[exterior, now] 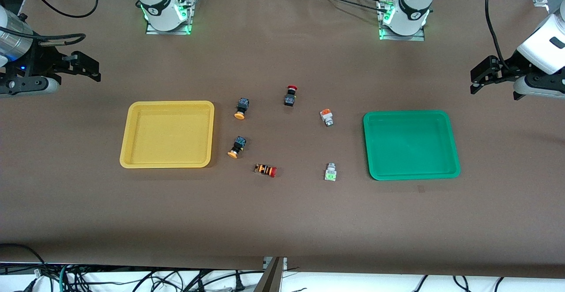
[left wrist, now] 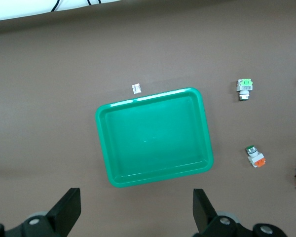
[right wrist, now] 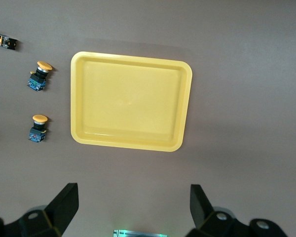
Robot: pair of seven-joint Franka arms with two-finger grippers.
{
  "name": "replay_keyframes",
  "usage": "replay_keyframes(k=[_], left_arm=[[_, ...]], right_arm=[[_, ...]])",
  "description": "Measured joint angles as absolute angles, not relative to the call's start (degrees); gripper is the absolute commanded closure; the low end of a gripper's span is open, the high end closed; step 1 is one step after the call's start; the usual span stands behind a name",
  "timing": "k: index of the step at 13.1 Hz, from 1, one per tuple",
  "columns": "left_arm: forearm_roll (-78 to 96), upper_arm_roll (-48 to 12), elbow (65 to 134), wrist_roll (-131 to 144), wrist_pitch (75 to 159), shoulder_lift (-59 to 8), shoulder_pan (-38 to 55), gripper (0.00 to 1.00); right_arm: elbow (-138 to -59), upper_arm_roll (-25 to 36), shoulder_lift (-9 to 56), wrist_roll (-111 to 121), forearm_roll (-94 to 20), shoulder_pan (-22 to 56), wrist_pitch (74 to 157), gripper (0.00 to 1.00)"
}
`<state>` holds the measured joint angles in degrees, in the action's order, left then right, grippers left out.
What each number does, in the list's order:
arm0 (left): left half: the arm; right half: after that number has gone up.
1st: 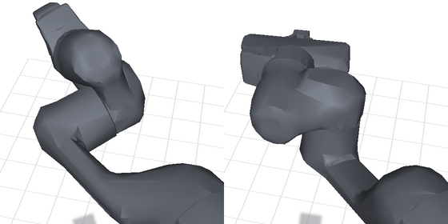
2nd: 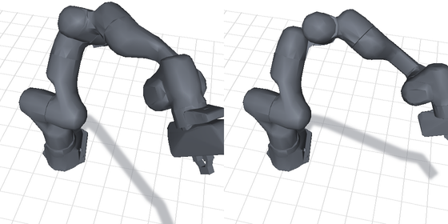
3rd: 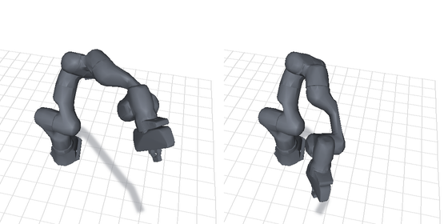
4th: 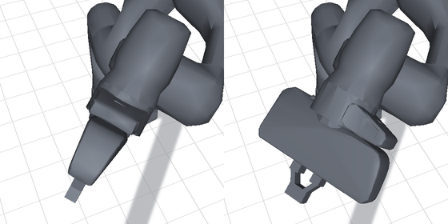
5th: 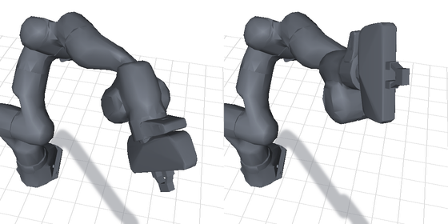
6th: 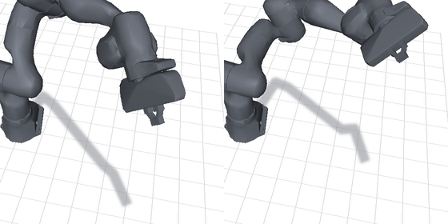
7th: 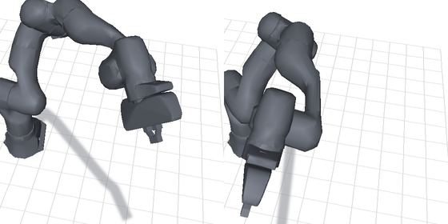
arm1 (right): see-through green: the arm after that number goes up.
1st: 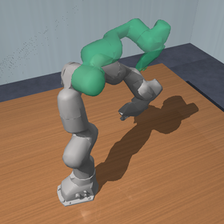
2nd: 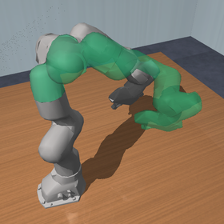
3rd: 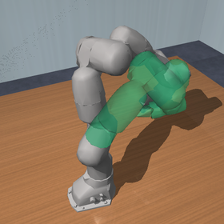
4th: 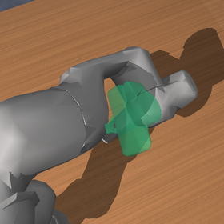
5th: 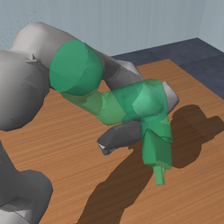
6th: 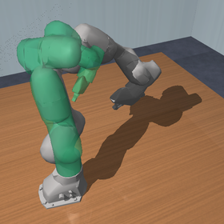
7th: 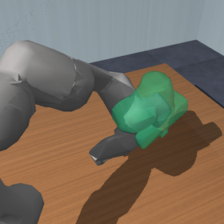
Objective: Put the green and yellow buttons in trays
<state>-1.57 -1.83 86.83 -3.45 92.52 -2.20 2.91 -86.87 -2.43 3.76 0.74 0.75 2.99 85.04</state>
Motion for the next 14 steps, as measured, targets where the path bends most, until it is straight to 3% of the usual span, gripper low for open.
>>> replay_keyframes(k=[8, 14], left_arm=[[-1.57, -1.46, 86.74, -3.45, 92.42, -2.2, 2.62, 0.0], [-1.58, -1.28, 86.75, -3.6, 92.35, -2.47, 0.54, 0.0]], right_arm=[[-86.86, -2.46, 5.73, 0.75, 0.75, 3.04, 85.31, 0.0], [-86.98, -2.94, 16.24, -0.63, 0.89, 4.76, 91.21, 0.0]])
